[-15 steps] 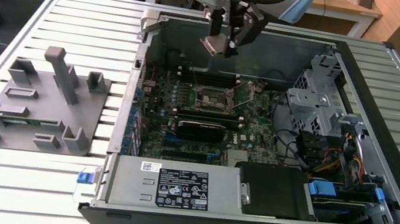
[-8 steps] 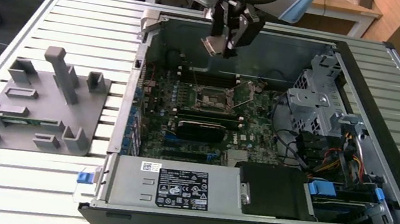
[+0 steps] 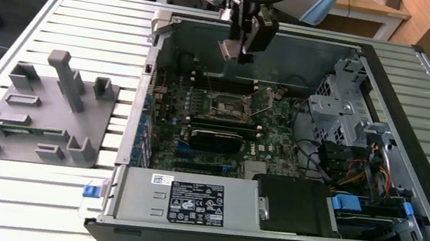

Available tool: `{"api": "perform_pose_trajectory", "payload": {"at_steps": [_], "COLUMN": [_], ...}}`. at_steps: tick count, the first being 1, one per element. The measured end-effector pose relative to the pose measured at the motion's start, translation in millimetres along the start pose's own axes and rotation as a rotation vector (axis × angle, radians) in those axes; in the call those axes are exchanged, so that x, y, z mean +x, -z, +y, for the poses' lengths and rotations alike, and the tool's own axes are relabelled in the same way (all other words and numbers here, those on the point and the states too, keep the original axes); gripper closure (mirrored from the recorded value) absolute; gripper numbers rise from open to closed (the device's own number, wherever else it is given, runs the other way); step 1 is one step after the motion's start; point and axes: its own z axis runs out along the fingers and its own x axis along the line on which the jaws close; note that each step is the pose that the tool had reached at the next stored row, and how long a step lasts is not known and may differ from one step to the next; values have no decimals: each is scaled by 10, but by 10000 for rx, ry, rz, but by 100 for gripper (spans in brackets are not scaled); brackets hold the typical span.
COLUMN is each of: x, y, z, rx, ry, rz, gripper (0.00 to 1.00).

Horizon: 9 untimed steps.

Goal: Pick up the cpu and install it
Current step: 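Place the cpu into insertion slot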

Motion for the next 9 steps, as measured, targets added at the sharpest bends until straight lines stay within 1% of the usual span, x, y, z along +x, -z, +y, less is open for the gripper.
{"api": "perform_pose_trajectory", "payload": {"at_steps": [3, 4, 8, 9], "x": [0, 9, 88, 95], "y": [-9, -15, -64, -82], "z": [0, 1, 21, 23], "rx": [-23, -14, 178, 196], "ry": [-512, -580, -626, -668], "rz": [-27, -28, 13, 12], "gripper": [46, 46, 46, 46]}}
